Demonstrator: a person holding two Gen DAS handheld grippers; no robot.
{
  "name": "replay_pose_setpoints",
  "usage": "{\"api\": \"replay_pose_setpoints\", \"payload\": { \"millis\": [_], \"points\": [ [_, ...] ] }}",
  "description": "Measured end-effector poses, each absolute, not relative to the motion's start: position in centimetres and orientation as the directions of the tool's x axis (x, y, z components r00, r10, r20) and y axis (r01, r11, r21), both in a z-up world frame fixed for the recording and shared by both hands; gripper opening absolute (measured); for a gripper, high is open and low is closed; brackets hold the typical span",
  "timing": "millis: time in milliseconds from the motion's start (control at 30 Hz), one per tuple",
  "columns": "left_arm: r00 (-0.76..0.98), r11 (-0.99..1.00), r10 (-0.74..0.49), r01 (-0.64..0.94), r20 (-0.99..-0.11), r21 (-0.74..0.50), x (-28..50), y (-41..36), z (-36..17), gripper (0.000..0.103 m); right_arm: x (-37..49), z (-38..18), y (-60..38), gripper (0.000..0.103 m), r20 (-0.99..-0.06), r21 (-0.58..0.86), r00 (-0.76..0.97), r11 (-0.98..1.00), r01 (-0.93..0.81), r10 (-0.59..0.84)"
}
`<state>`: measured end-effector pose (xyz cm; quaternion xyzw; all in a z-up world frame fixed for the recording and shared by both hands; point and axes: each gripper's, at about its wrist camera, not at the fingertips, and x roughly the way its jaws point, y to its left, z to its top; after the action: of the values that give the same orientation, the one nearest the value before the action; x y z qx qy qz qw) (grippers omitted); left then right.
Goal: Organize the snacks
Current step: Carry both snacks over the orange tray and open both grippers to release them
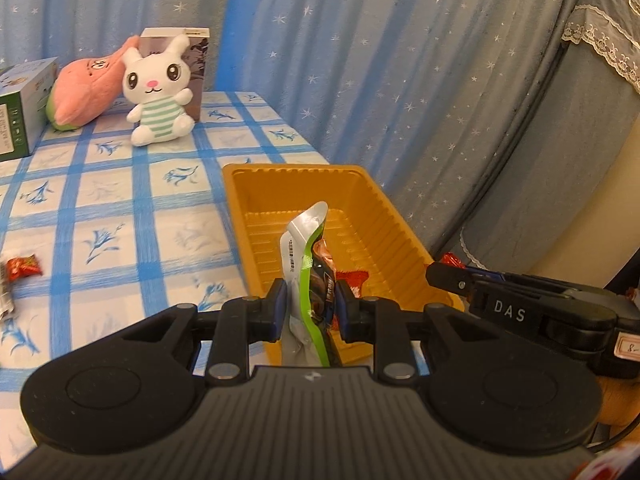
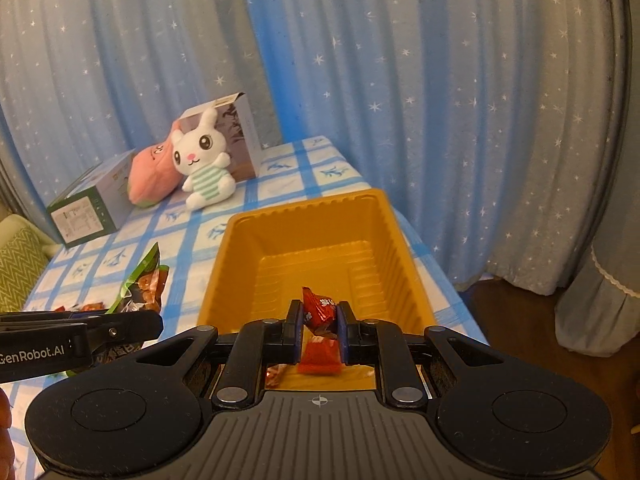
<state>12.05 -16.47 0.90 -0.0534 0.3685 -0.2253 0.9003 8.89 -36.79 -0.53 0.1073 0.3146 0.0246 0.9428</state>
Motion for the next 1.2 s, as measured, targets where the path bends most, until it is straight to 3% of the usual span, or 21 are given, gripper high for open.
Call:
{"api": "replay_pose_setpoints", "payload": {
  "millis": [567, 600, 667, 1200],
  "points": [
    [0.609, 0.885, -0.454, 0.394, -0.65, -0.248, 14.9, -19.3, -0.6, 0.023, 11.2, -1.4, -38.5, 0.017, -0.595, 0.255, 0.795, 0.966, 0.047, 0.118],
    [0.616, 0.887, -0.45, 0.389, -0.646, -0.247, 15.1, -19.4, -0.7, 0.024, 11.3, -1.5, -38.6, 0.017, -0.595, 0.258, 0.795, 0.965, 0.049, 0.119],
    [0.628, 0.897, -0.431, 0.378, -0.649, -0.23, 15.4, -19.6, -0.9, 0.037, 11.3, -1.4, -38.7, 0.017, -0.593, 0.264, 0.796, 0.963, 0.051, 0.12],
    [0.636, 0.908, -0.417, 0.332, -0.65, -0.257, 13.7, -16.0, -1.3, 0.037, 11.4, -1.3, -38.4, 0.017, -0.596, 0.272, 0.792, 0.961, 0.046, 0.131]
  ]
}}
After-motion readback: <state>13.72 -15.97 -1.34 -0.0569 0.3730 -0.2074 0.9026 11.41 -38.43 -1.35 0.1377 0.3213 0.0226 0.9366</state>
